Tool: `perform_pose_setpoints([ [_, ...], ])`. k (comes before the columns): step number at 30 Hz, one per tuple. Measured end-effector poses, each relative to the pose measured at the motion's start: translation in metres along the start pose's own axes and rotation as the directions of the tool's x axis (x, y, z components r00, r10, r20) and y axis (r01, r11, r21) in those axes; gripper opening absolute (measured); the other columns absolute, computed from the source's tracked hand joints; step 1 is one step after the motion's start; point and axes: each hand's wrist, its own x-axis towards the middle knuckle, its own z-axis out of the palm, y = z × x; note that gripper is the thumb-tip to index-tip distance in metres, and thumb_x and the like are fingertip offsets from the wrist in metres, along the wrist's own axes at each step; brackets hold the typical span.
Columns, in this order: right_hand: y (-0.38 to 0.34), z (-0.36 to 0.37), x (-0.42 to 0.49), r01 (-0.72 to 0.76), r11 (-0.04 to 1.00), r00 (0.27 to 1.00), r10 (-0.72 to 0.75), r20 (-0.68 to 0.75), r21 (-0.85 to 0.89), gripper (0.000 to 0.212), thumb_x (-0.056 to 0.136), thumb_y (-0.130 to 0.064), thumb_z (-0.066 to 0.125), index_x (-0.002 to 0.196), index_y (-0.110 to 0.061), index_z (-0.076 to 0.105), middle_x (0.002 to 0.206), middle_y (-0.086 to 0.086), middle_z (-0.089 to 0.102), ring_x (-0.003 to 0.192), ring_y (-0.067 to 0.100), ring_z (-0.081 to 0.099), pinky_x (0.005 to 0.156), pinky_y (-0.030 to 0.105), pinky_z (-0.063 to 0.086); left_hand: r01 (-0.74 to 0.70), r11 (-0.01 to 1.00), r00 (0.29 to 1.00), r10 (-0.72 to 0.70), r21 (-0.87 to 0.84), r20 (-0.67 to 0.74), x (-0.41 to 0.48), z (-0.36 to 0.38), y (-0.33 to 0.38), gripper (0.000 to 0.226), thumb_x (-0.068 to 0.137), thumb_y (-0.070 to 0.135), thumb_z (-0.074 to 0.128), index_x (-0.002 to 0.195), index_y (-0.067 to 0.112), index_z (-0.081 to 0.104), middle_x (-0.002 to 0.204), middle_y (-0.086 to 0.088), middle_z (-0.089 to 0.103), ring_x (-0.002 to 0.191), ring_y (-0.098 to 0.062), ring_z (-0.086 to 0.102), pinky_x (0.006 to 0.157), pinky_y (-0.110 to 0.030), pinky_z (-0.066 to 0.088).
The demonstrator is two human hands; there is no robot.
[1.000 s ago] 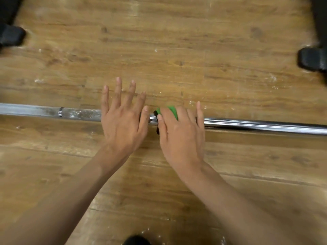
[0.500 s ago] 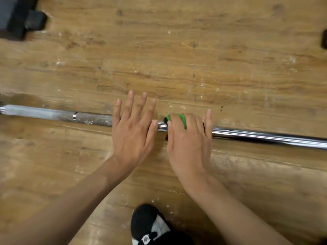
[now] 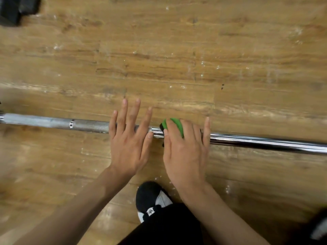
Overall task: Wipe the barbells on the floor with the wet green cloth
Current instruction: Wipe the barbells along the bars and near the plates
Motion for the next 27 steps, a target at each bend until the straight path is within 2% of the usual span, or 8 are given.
perform_pose_setpoints([
  [3, 0.045, -0.014, -0.009, 0.017, 0.999, 0.997, -0.021, -0.080, -0.045, 0.033, 0.108, -0.033, 0.046, 0.123, -0.019, 0.073, 0.114, 0.007, 0.070, 0.105, 0.026, 0.064, 0.125, 0.055, 0.022, -0.008, 1.000, 1.000, 0.008, -0.002, -0.009, -0.005, 0.000, 0.000, 0.060, 0.111, 0.039, 0.015, 0.157, 0.013, 0.044, 0.168, -0.017, 0.029, 0.158, -0.041, 0.018, 0.125, -0.060, 0.018],
  [6, 0.098, -0.034, -0.015, -0.150, 0.983, 0.966, 0.123, -0.229, -0.105, 0.030, 0.104, -0.026, 0.051, 0.105, -0.010, 0.076, 0.099, 0.013, 0.069, 0.092, 0.034, 0.062, 0.118, 0.054, 0.031, -0.015, 1.000, 0.999, 0.015, -0.003, -0.029, -0.006, 0.002, 0.000, 0.060, 0.111, 0.038, 0.016, 0.156, 0.012, 0.044, 0.167, -0.017, 0.030, 0.157, -0.041, 0.019, 0.125, -0.059, 0.017],
  [9, 0.083, -0.029, -0.006, -0.280, 0.957, 0.933, 0.253, -0.256, -0.072, 0.020, 0.098, -0.021, 0.056, 0.095, -0.012, 0.074, 0.093, 0.011, 0.066, 0.091, 0.032, 0.057, 0.114, 0.054, 0.033, 0.004, 1.000, 0.998, -0.004, -0.004, -0.056, -0.003, 0.006, 0.001, 0.059, 0.110, 0.037, 0.018, 0.155, 0.012, 0.047, 0.167, -0.016, 0.032, 0.157, -0.041, 0.021, 0.125, -0.059, 0.016],
  [14, 0.018, -0.002, 0.015, -0.018, 0.999, 0.999, 0.016, -0.047, -0.028, 0.029, 0.107, -0.030, 0.046, 0.118, -0.021, 0.072, 0.112, 0.002, 0.069, 0.102, 0.022, 0.061, 0.123, 0.053, 0.027, -0.008, 1.000, 0.998, 0.010, 0.029, -0.058, 0.013, 0.010, -0.003, 0.060, 0.111, 0.040, 0.017, 0.154, 0.014, 0.049, 0.167, -0.015, 0.033, 0.157, -0.039, 0.022, 0.124, -0.061, 0.020],
  [18, 0.051, -0.015, 0.033, 0.089, 0.990, 0.996, -0.089, 0.000, -0.106, 0.041, 0.110, -0.041, 0.039, 0.134, -0.021, 0.065, 0.122, 0.004, 0.070, 0.109, 0.027, 0.065, 0.127, 0.052, 0.016, -0.019, 0.999, 0.998, 0.021, 0.038, -0.055, 0.036, 0.011, -0.009, 0.061, 0.112, 0.041, 0.017, 0.151, 0.013, 0.053, 0.166, -0.013, 0.034, 0.157, -0.037, 0.022, 0.124, -0.060, 0.021],
  [23, 0.121, -0.030, 0.045, -0.193, 0.969, 0.952, 0.147, -0.270, -0.153, 0.032, 0.108, -0.031, 0.048, 0.125, -0.013, 0.069, 0.114, 0.014, 0.067, 0.108, 0.035, 0.058, 0.123, 0.058, 0.024, 0.019, 0.998, 0.993, -0.012, 0.059, -0.120, 0.068, 0.019, -0.012, 0.058, 0.111, 0.038, 0.021, 0.145, 0.012, 0.060, 0.161, -0.010, 0.045, 0.156, -0.033, 0.027, 0.126, -0.054, 0.021],
  [25, 0.108, -0.018, 0.063, -0.319, 0.942, 0.898, 0.265, -0.352, -0.103, 0.022, 0.103, -0.024, 0.055, 0.114, -0.013, 0.071, 0.106, 0.014, 0.064, 0.106, 0.034, 0.055, 0.122, 0.059, 0.024, 0.042, 0.997, 0.988, -0.032, 0.062, -0.149, 0.086, 0.025, -0.010, 0.057, 0.110, 0.037, 0.023, 0.137, 0.013, 0.067, 0.154, -0.009, 0.054, 0.154, -0.032, 0.035, 0.124, -0.051, 0.027],
  [27, 0.078, -0.004, 0.081, -0.319, 0.944, 0.888, 0.268, -0.373, -0.081, 0.020, 0.101, -0.024, 0.056, 0.108, -0.015, 0.072, 0.104, 0.012, 0.065, 0.105, 0.030, 0.052, 0.122, 0.059, 0.025, 0.046, 0.998, 0.990, -0.039, 0.053, -0.134, 0.103, 0.027, -0.011, 0.057, 0.110, 0.037, 0.023, 0.129, 0.013, 0.072, 0.147, -0.009, 0.061, 0.150, -0.032, 0.041, 0.121, -0.048, 0.032],
])
